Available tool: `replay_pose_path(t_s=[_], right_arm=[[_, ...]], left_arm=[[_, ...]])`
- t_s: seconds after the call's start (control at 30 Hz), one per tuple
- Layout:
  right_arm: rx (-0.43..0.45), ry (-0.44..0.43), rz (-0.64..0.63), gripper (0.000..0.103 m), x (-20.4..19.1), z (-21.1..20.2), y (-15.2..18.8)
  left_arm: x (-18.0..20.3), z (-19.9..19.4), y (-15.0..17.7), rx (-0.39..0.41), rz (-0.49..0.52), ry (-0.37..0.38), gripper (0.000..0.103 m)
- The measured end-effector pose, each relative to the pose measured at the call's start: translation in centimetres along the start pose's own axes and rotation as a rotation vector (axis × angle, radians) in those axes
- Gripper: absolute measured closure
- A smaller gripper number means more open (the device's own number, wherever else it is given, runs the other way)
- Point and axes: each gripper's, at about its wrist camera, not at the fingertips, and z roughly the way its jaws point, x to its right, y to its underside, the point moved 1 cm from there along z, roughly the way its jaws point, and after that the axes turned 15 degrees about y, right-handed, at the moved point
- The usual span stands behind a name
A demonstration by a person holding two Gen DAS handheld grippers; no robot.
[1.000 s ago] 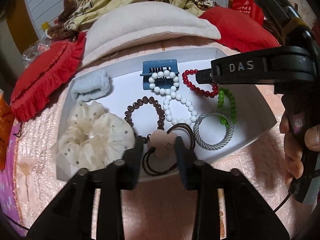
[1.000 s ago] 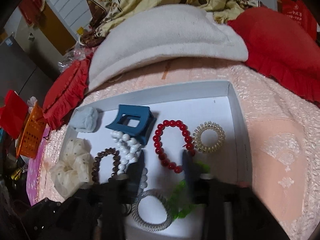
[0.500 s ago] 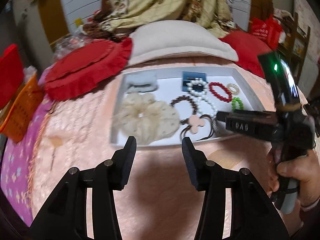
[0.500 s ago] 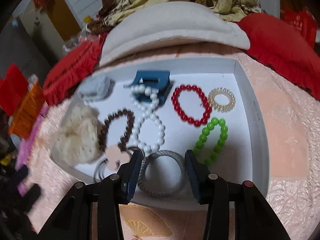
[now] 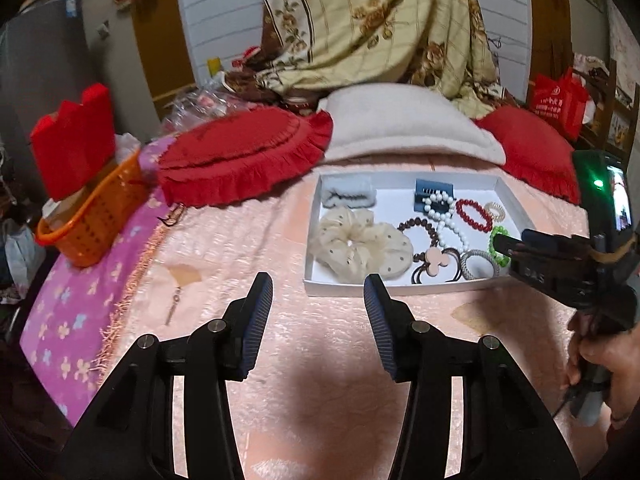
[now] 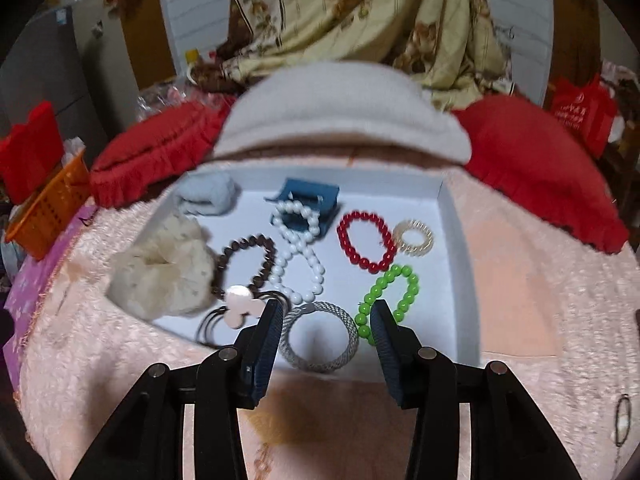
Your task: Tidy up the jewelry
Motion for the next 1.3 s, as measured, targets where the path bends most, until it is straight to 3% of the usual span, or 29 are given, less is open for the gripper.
replay_pose_path(t_s=[0.07, 0.23, 0.53, 0.67, 0.8, 0.87, 1.03, 1.23, 1.3], right_arm=[[0.020, 0.000, -0.007, 0.059, -0.1, -2.0, 0.6], [0.031, -0.023, -0.010, 0.059, 0.0, -6.1, 3.4], [0.060, -0.037, 0.032, 0.059, -0.3, -12.4, 9.6], [0.076, -0.057, 0.063, 0.059, -1.1, -14.5, 12.0], [0.105, -0.056, 0.060, 0.059, -1.8, -16.2, 13.4], [0.122, -0.054, 0.058, 0.059, -2.0, -17.0, 13.7], [0.156, -0.010, 0.041, 0.058, -2.5, -18.5, 14.7], [0.157, 0.011, 0.047, 0.057, -2.7, -19.4, 15.5], [0.153, 0.017, 0.053, 0.050, -2.8, -19.6, 15.6]], left_arm=[[0.0, -1.3, 0.2, 0.022, -0.007, -0.001, 0.054], [0.1, -5.4, 0.9, 0.135, -0.020, -0.041, 0.026], [-0.4, -12.8, 2.9, 0.291, -0.085, -0.077, 0.023], [0.3, -15.2, 3.9, 0.331, -0.051, -0.116, 0.022], [1.1, -16.8, 5.2, 0.391, -0.055, -0.182, 0.016], [1.2, -17.5, 5.9, 0.436, -0.074, -0.183, 0.007], [1.0, -18.0, 7.0, 0.395, -0.120, -0.117, 0.003], [1.1, -17.8, 7.9, 0.324, -0.109, -0.104, 0.003], [1.2, -17.6, 8.3, 0.294, -0.103, -0.093, 0.003]])
